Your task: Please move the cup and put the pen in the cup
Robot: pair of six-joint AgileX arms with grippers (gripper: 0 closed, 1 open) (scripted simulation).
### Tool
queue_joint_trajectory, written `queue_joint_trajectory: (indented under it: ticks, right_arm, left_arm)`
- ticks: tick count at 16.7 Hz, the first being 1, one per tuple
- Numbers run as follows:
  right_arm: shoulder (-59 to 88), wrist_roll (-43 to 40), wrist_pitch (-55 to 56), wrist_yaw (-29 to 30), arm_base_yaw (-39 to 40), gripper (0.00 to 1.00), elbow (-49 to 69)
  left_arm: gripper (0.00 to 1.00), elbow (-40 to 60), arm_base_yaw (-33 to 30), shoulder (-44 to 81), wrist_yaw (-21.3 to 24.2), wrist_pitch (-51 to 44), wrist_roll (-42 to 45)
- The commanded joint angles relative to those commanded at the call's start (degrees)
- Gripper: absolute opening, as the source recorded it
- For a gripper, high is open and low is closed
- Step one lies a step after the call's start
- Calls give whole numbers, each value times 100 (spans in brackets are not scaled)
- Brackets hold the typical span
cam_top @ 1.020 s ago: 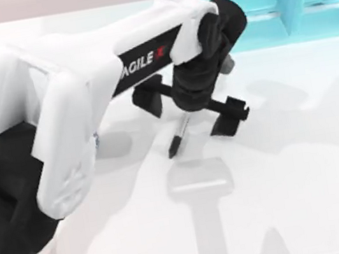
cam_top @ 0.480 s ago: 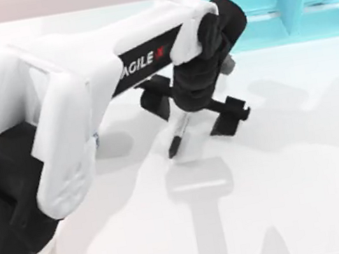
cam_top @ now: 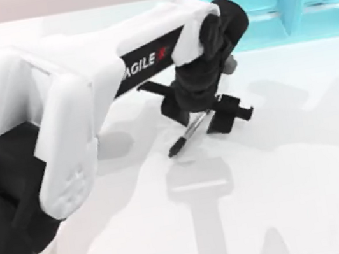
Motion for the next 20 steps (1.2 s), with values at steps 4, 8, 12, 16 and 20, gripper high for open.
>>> queue_joint_trajectory:
  ticks: [4, 8, 12, 16, 20]
  right_arm:
    - [0, 0, 0, 0, 0, 100, 0]
    - [0, 0, 0, 0, 0, 100, 0]
    - [0, 0, 0, 0, 0, 100, 0]
    - [0, 0, 0, 0, 0, 100, 0]
    - [0, 0, 0, 0, 0, 100, 0]
  left_arm:
    - [0, 0, 0, 0, 0, 0, 0]
    - [0, 65, -120, -354, 295, -79, -140]
    - [0, -130, -201, -626, 290, -153, -230]
    - [0, -406, -361, -1032, 265, -306, -390]
    - [0, -686, -507, -1434, 246, -461, -560]
